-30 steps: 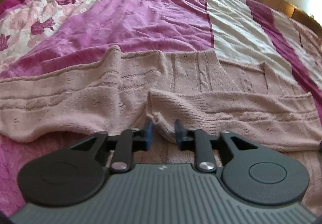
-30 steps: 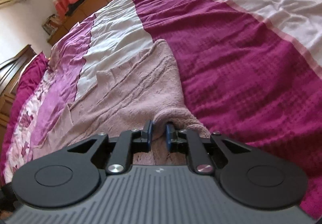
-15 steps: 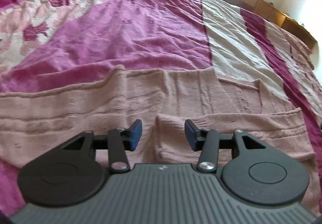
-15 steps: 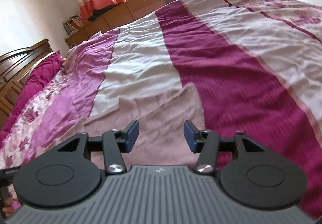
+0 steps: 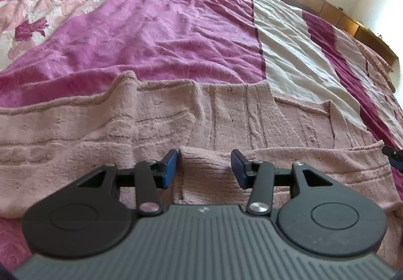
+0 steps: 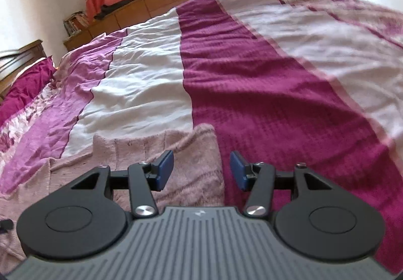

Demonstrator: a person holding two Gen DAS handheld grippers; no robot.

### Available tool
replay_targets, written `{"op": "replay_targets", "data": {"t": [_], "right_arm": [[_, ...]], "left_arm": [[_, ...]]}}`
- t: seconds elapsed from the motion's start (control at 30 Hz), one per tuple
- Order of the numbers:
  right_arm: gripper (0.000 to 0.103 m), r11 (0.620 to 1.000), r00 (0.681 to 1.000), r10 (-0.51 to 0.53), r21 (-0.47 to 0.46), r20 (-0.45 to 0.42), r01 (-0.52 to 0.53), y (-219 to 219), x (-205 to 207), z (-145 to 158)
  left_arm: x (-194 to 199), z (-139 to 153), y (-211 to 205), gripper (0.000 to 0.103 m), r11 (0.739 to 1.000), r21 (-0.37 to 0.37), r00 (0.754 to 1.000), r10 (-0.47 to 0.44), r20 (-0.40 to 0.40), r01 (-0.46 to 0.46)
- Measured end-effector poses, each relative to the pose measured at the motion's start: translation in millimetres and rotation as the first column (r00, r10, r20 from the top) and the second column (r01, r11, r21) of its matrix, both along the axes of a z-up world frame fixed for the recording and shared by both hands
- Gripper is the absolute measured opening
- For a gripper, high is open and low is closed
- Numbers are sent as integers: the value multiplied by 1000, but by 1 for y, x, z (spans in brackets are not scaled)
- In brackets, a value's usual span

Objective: Fold small clothes

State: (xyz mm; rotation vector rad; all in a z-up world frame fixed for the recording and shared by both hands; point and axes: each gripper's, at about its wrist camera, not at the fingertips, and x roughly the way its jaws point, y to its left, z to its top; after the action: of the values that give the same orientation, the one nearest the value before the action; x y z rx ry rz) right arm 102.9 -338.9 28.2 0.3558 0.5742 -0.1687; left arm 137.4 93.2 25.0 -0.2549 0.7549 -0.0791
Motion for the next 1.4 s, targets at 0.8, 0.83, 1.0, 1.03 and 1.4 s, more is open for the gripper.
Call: {"op": "replay_targets", "data": {"t": [0.8, 0.83, 1.0, 1.03, 1.4], "right_arm": [[8, 991, 961, -81, 84, -266, 107, 25, 66, 9], [7, 990, 964, -83, 87, -254, 109, 25, 63, 11], [6, 981, 979, -116, 133, -166, 139, 14, 40, 20], [6, 980, 981, -125, 135, -151, 146, 12, 37, 22], [0, 984, 980, -180, -5, -86, 180, 4, 36, 22]], "left_arm": [[1, -6, 5, 32, 999, -30, 999, -38, 9, 39], [2, -6, 5, 32, 999, -34, 999, -39, 8, 39], [0, -5, -1, 13, 995, -8, 995, -95, 44, 95], [-1, -4, -2, 13, 994, -6, 992, -111, 62, 112], [20, 4, -21, 22, 987, 114, 989, -122, 86, 112]]}}
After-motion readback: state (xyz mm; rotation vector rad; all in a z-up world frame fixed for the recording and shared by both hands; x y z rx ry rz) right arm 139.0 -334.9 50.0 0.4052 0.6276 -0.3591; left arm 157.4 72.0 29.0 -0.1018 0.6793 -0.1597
